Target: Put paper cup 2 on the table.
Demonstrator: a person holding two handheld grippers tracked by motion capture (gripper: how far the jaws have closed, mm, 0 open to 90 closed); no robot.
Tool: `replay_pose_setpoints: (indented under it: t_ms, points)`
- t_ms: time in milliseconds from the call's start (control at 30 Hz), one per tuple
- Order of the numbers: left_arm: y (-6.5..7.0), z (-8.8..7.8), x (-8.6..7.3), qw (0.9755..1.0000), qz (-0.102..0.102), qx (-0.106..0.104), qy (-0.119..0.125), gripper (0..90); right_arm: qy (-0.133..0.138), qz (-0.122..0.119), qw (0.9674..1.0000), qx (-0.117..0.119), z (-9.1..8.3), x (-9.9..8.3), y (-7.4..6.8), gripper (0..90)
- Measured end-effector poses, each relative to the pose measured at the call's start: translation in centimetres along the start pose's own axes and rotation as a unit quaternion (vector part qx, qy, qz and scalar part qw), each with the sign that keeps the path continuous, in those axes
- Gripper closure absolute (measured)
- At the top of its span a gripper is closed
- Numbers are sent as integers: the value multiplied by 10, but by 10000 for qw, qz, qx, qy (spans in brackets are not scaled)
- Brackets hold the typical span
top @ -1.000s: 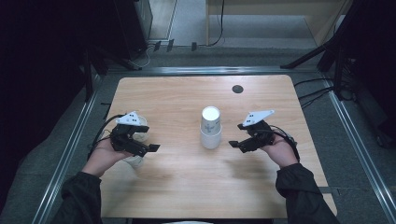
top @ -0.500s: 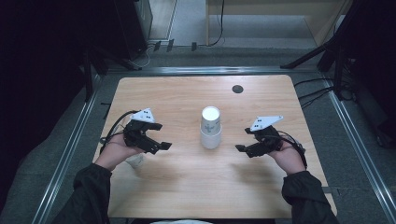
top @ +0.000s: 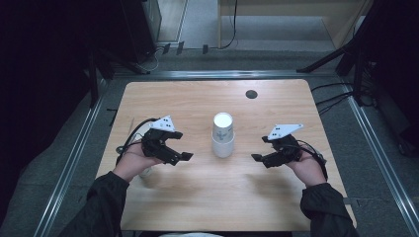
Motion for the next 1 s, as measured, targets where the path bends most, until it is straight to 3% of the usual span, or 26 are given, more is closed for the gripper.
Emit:
replay_pose_setpoints:
  t_ms: [200,633,1000]
  points:
    - [6,8,4,10000,-6,-27,-54,125,-15,-26,10000,33,0,0,-2,230]
    - [24,16,18,9997,16,-130,190,126,-61,-103,9999,85,3,0,-6,229]
    - [38,29,22,9997,79,-175,134,126,-136,-169,9996,156,6,0,-12,229]
Point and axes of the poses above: each handheld gripper's, and its own axes: z roughly forward along the jaws, x roughly out of its top, y roughly to its right, the point moved 7 cm from there along z, roughly forward along the jaws, and after that the axes turned 10 degrees about z, right-handed, at the moved point
